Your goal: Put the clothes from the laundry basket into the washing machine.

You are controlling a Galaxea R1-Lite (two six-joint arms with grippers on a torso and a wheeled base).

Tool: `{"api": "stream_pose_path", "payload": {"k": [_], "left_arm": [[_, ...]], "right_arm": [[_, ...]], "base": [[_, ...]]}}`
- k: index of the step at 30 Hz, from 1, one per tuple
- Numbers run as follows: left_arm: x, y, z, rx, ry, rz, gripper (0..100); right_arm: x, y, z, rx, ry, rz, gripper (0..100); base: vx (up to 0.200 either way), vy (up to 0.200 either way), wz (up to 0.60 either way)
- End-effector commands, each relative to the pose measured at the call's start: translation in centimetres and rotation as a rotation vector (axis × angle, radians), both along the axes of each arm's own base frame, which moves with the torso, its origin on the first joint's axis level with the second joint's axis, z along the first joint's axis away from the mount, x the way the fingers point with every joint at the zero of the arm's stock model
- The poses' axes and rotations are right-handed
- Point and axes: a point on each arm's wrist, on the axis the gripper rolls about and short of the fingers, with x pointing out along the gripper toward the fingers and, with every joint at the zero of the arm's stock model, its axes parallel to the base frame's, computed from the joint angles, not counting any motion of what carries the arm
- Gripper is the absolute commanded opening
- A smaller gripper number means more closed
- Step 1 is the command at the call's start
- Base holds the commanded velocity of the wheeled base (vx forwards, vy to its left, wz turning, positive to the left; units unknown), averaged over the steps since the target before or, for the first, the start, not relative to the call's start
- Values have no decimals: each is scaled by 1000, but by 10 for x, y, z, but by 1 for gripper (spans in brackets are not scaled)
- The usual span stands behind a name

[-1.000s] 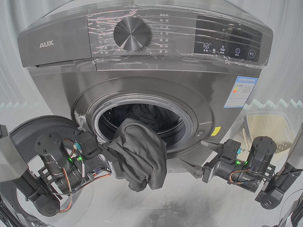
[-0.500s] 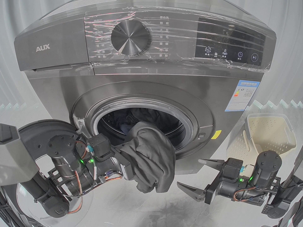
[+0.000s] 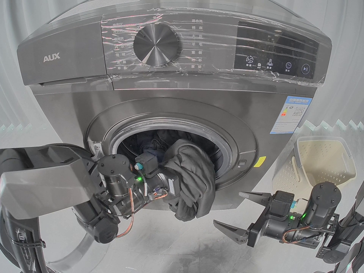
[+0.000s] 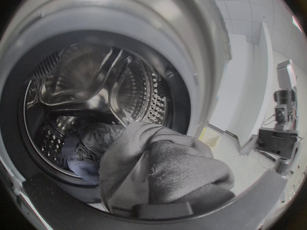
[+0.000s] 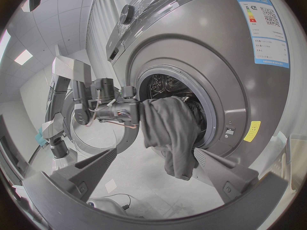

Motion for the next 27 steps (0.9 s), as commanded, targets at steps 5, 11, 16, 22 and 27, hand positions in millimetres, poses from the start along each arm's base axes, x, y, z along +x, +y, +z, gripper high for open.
{"api": "stream_pose_path", "payload": {"k": [5, 11, 16, 22, 27], "left_arm": [[73, -18, -25, -112, -58, 190, 0], [95, -20, -29, -140, -95, 213, 0], [109, -18, -34, -149, -112, 234, 0], [118, -22, -37, -112, -69, 239, 0], [138, -32, -26, -110, -70, 241, 0]], "right_arm": [[2, -1, 0, 2, -2, -6, 100], [2, 0, 0, 3, -3, -6, 100], [3, 0, -1, 2, -2, -6, 100], [3, 0, -1, 1, 2, -5, 100], [3, 0, -1, 0, 0, -6, 100]], "base": [[0, 0, 0], [0, 0, 0], [0, 0, 0], [0, 0, 0], [0, 0, 0]]}}
